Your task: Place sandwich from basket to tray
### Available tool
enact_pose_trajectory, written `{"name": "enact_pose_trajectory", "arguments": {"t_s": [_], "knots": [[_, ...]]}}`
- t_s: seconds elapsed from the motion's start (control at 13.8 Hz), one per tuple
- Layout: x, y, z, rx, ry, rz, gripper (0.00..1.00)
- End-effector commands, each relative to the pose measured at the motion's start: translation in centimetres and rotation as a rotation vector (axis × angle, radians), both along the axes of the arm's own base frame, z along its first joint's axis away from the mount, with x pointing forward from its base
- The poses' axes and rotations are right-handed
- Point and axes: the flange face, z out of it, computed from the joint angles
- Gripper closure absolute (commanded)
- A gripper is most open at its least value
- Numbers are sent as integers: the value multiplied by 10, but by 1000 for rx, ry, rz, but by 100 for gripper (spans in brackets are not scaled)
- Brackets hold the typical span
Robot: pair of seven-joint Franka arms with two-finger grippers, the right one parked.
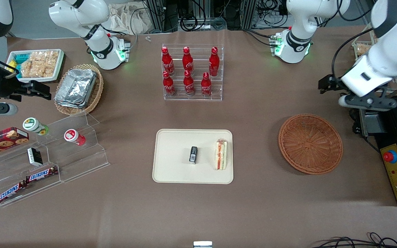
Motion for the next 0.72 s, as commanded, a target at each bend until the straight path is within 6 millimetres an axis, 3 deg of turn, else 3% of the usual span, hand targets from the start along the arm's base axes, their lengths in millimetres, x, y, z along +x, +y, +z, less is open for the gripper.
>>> {"name": "enact_pose_trajectory", "arguments": {"t_s": [0.0,0.36,0.65], "knots": [[-28,5,6,-6,-7,-22,0],[-18,-15,35,1,-38,-3,0],[-1,-18,35,4,-44,64,0]]}}
